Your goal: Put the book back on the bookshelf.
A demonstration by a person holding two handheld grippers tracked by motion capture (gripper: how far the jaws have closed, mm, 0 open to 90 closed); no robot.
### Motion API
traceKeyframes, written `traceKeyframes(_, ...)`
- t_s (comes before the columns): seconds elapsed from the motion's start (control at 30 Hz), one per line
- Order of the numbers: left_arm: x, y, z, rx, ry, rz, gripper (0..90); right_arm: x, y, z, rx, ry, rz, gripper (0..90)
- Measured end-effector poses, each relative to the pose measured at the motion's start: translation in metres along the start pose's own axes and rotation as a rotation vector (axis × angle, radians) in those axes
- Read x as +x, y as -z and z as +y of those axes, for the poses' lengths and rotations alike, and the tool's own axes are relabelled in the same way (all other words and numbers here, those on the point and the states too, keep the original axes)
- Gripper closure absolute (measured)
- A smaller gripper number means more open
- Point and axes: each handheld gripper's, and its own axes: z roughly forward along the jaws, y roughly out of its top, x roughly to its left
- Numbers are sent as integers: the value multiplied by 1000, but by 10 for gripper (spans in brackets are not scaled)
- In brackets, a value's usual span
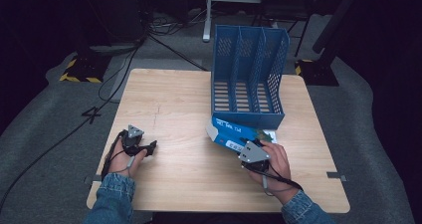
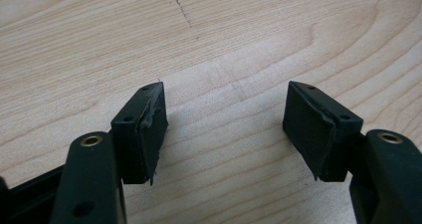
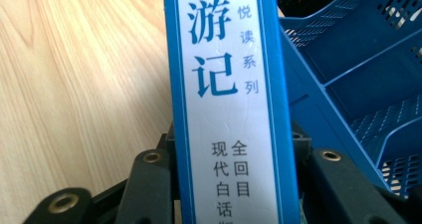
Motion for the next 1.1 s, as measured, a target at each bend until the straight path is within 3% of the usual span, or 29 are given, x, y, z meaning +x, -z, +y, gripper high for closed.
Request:
traceKeyframes(0.4, 1, -2, 2, -1, 13, 5, 331, -18, 21, 12, -92, -141, 69, 616)
traceKeyframes(0.63, 1, -3, 3, -1, 11, 5, 328, -26, 28, 19, -144, -198, 114, 617)
traceKeyframes(1.1, 1, -5, 4, 0, 18, 9, 323, -49, 39, 27, -318, -378, 316, 617)
